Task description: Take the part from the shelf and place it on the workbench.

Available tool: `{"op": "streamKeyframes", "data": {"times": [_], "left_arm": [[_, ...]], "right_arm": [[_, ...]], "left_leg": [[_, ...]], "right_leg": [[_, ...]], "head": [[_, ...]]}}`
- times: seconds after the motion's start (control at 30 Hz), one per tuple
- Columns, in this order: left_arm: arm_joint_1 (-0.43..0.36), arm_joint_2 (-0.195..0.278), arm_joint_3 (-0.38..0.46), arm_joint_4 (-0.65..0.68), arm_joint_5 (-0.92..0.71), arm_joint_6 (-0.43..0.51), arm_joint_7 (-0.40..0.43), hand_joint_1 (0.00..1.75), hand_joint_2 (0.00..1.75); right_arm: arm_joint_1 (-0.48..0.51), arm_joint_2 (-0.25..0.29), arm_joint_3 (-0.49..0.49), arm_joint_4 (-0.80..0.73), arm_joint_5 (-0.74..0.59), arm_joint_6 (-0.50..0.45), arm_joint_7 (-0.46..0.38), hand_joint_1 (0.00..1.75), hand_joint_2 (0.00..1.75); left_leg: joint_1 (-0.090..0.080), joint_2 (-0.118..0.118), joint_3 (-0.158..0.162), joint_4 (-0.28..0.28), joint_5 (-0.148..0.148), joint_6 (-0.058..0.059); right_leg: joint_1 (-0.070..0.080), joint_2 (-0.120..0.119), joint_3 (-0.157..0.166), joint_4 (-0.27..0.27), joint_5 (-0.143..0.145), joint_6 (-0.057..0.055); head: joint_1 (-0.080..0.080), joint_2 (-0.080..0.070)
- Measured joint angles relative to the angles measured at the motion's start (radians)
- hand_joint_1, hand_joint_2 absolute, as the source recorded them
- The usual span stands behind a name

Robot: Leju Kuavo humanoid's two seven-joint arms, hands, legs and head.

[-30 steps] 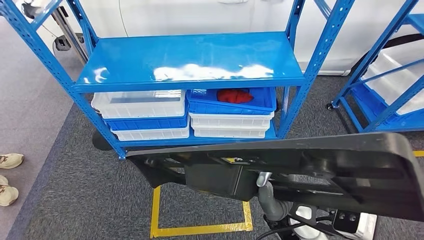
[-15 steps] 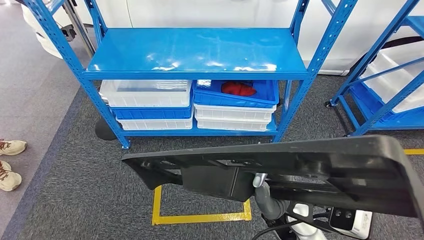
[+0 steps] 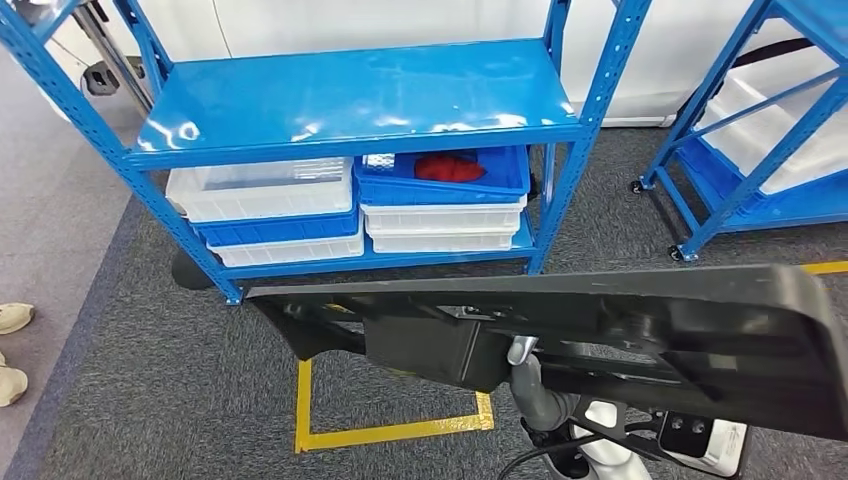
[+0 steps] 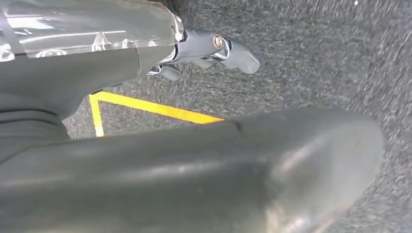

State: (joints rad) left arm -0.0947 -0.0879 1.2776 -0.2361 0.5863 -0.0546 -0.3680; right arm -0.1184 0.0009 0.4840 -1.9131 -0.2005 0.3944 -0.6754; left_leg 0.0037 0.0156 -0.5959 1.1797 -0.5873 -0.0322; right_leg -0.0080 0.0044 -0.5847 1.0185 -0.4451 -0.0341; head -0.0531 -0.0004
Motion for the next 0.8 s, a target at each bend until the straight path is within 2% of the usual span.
{"op": "streamKeyframes", "data": {"times": [0.03,0.07,0.1,0.13,0.17,0.23,0.27,0.3,0.37,0.4,0.43,0.5,0.53,0.57,0.6,0.63,0.67,0.73,0.77,0.8], "left_arm": [[0.001,0.000,0.001,0.000,0.000,0.000,0.002,0.00,0.00],[0.002,0.000,0.002,0.000,0.000,-0.001,0.003,0.00,0.00],[0.002,0.000,0.002,0.000,0.000,-0.004,0.004,0.00,0.00],[0.002,0.000,0.002,0.000,0.000,-0.007,0.004,0.00,0.00],[0.002,0.001,0.002,0.000,0.000,-0.009,0.004,0.00,0.00],[0.000,0.004,0.002,0.000,0.000,-0.009,0.004,0.00,0.00],[0.000,0.005,0.002,0.000,0.000,-0.002,0.003,0.00,0.00],[-0.001,0.006,0.002,0.000,0.000,0.008,0.002,0.00,0.00],[-0.004,0.008,0.002,0.000,0.001,0.029,-0.004,0.00,0.00],[-0.007,0.009,0.002,0.000,0.001,0.038,-0.006,0.00,0.00],[-0.008,0.010,0.002,0.000,0.001,0.045,-0.007,0.00,0.00],[-0.008,0.012,0.001,0.000,0.000,0.052,-0.006,0.00,0.00],[-0.006,0.013,0.000,0.000,0.000,0.053,-0.006,0.00,0.00],[-0.005,0.015,-0.001,0.000,0.000,0.054,-0.006,0.00,0.00],[-0.004,0.016,-0.003,0.000,0.000,0.054,-0.005,0.00,0.00],[-0.005,0.017,-0.007,0.000,0.000,0.054,-0.002,0.00,0.00],[-0.006,0.018,-0.011,0.000,0.000,0.055,0.002,0.00,0.00],[-0.008,0.019,-0.020,0.000,0.000,0.058,0.009,0.00,0.00],[-0.008,0.020,-0.022,0.000,0.000,0.061,0.011,0.00,0.00],[-0.008,0.021,-0.024,0.000,0.000,0.063,0.013,0.00,0.00]], "right_arm": [[0.003,0.004,-0.001,-0.002,0.007,0.000,0.001,1.75,1.75],[0.008,0.007,-0.002,-0.003,0.016,0.001,0.001,1.75,1.75],[0.012,0.011,-0.003,-0.003,0.027,0.004,0.000,1.75,1.75],[0.015,0.016,-0.004,-0.003,0.039,0.008,-0.002,1.75,1.75],[0.017,0.021,-0.005,-0.004,0.051,0.011,-0.004,1.75,1.75],[0.015,0.029,-0.005,-0.008,0.064,0.012,-0.005,1.75,1.75],[0.014,0.032,-0.004,-0.011,0.067,0.008,-0.005,1.75,1.75],[0.013,0.033,-0.004,-0.013,0.070,0.003,-0.005,1.75,1.75],[0.012,0.034,-0.003,-0.022,0.078,-0.011,-0.005,1.75,1.75],[0.012,0.034,-0.003,-0.027,0.080,-0.017,-0.005,1.75,1.75],[0.010,0.034,-0.003,-0.033,0.083,-0.022,-0.005,1.75,1.75],[0.009,0.033,-0.003,-0.042,0.088,-0.029,-0.005,1.75,1.75],[0.011,0.033,-0.003,-0.045,0.092,-0.033,-0.005,1.75,1.75],[0.015,0.031,-0.003,-0.049,0.097,-0.037,-0.005,1.75,1.75],[0.021,0.029,-0.006,-0.054,0.101,-0.041,-0.005,1.75,1.75],[0.028,0.027,-0.009,-0.059,0.103,-0.041,-0.006,1.75,1.75],[0.034,0.025,-0.015,-0.066,0.106,-0.039,-0.006,1.75,1.75],[0.045,0.023,-0.031,-0.082,0.107,-0.026,-0.006,1.75,1.75],[0.050,0.022,-0.039,-0.090,0.108,-0.017,-0.006,1.75,1.75],[0.054,0.022,-0.047,-0.097,0.108,-0.007,-0.006,1.75,1.75]], "left_leg": [[0.001,-0.003,-0.032,0.065,-0.022,-0.002],[0.001,-0.004,-0.054,0.106,-0.027,-0.003],[0.001,-0.005,-0.060,0.109,-0.012,-0.002],[0.001,-0.007,-0.046,0.071,0.020,0.001],[0.001,-0.016,-0.018,0.004,0.062,0.005],[0.002,-0.050,0.036,-0.123,0.114,0.013],[0.001,-0.064,0.050,-0.157,0.121,0.017],[0.000,-0.069,0.053,-0.168,0.118,0.020],[0.002,-0.056,0.054,-0.176,0.124,0.028],[0.004,-0.047,0.054,-0.180,0.128,0.034],[0.006,-0.037,0.053,-0.184,0.132,0.040],[0.007,-0.015,0.050,-0.187,0.136,0.047],[0.006,-0.004,0.048,-0.187,0.137,0.048],[0.005,0.008,0.047,-0.186,0.137,0.049],[0.005,0.020,0.045,-0.186,0.136,0.049],[0.004,0.032,0.045,-0.185,0.136,0.048],[0.004,0.042,0.046,-0.185,0.135,0.047],[0.000,0.060,0.049,-0.182,0.132,0.042],[-0.002,0.069,0.050,-0.181,0.130,0.038],[-0.005,0.078,0.050,-0.180,0.129,0.033]], "right_leg": [[0.001,0.009,-0.001,0.001,0.001,-0.001],[0.001,0.018,-0.001,0.002,0.001,-0.001],[0.002,0.028,-0.001,0.003,0.001,-0.001],[0.002,0.039,0.000,0.005,0.001,-0.001],[0.002,0.049,0.001,0.006,0.001,0.000],[0.003,0.069,-0.001,0.008,0.002,0.005],[0.003,0.077,-0.005,0.009,0.004,0.010],[0.001,0.085,-0.009,0.009,0.007,0.017],[-0.001,0.097,-0.015,0.007,0.013,0.031],[0.001,0.087,-0.019,0.015,0.007,0.037],[0.002,0.069,-0.030,0.038,-0.011,0.041],[0.002,0.024,-0.078,0.144,-0.076,0.049],[0.001,0.012,-0.109,0.212,-0.108,0.051],[0.000,0.006,-0.132,0.265,-0.128,0.054],[0.000,0.003,-0.139,0.286,-0.128,0.055],[-0.001,-0.001,-0.127,0.269,-0.111,0.054],[-0.001,-0.009,-0.094,0.213,-0.081,0.052],[0.005,-0.049,-0.017,0.071,-0.031,0.041],[0.009,-0.063,0.006,0.025,-0.020,0.033],[0.013,-0.069,0.014,0.004,-0.018,0.026]], "head": [[0.000,0.000],[0.000,0.000],[0.000,0.000],[0.000,0.000],[0.000,0.000],[0.000,0.000],[0.000,0.000],[0.000,0.000],[0.000,0.000],[0.000,0.000],[0.000,0.000],[0.000,0.000],[0.000,0.000],[0.000,0.000],[0.000,0.000],[0.000,0.000],[0.000,0.000],[0.000,0.000],[0.000,0.000],[0.000,0.000]]}}
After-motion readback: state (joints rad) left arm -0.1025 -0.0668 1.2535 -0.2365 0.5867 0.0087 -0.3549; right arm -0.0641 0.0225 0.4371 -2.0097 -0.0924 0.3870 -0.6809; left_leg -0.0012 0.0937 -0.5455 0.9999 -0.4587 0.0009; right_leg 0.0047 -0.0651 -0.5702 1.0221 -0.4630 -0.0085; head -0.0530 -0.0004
